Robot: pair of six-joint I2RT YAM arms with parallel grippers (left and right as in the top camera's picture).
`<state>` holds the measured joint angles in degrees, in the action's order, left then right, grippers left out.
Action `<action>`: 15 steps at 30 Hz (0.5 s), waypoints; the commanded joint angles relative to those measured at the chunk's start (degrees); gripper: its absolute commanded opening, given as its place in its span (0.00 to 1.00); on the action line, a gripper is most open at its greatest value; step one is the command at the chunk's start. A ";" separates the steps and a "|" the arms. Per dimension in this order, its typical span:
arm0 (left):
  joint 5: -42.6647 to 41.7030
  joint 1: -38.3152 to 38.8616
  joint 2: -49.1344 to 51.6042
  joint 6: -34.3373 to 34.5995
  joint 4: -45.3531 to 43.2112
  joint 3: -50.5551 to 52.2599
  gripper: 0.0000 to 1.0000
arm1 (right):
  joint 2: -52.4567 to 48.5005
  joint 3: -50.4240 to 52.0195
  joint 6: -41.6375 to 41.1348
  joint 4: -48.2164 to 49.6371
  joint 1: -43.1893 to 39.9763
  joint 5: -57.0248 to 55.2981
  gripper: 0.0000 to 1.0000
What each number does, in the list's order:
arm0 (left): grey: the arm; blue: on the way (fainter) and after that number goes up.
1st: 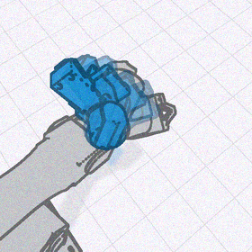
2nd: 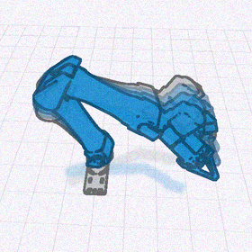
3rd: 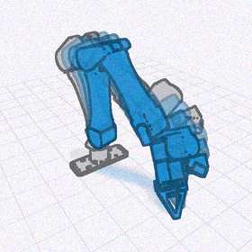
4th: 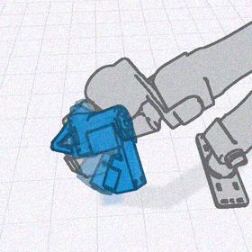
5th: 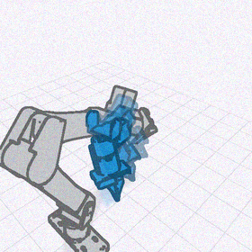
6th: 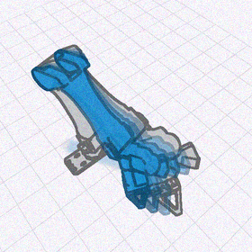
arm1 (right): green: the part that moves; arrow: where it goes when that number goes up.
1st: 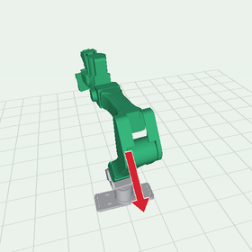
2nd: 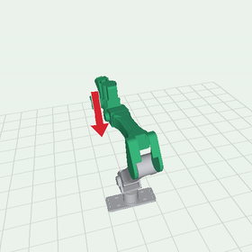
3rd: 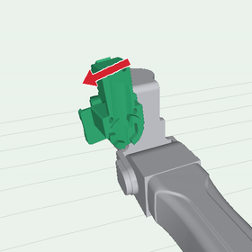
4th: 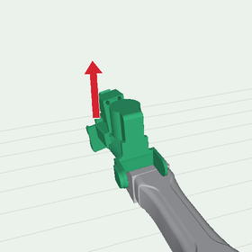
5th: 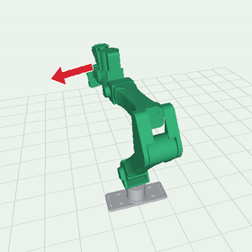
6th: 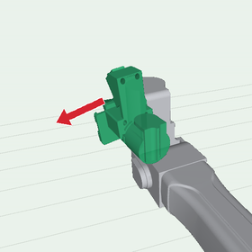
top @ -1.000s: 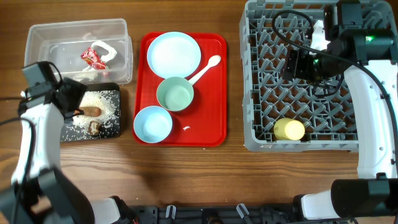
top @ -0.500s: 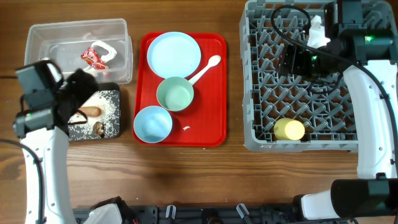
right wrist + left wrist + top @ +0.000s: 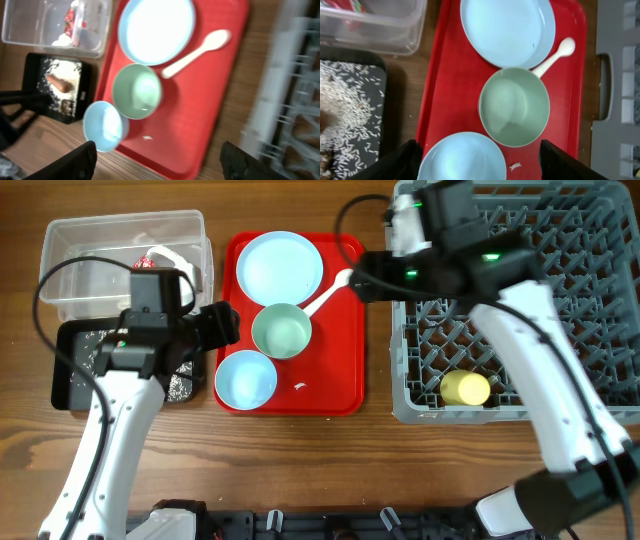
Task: Sort waste into correct bins and load items into the dishwasher rack
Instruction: 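Reach the right gripper to the green bowl and grasp its rim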
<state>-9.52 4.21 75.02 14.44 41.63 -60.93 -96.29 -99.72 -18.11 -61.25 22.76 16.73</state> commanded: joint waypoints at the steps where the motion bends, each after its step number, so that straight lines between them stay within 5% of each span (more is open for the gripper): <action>1: 0.37 1.16 3.41 -1.14 0.07 -0.46 0.79 | -6.32 -0.66 -6.12 2.49 4.07 -0.55 0.76; 15: 3.87 1.14 5.22 -1.20 -0.24 -0.48 0.85 | -27.30 -0.66 -13.60 8.76 10.47 -0.70 0.53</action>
<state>-7.29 5.19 79.99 14.00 41.58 -60.93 -119.72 -99.74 -29.34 -53.15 33.01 16.47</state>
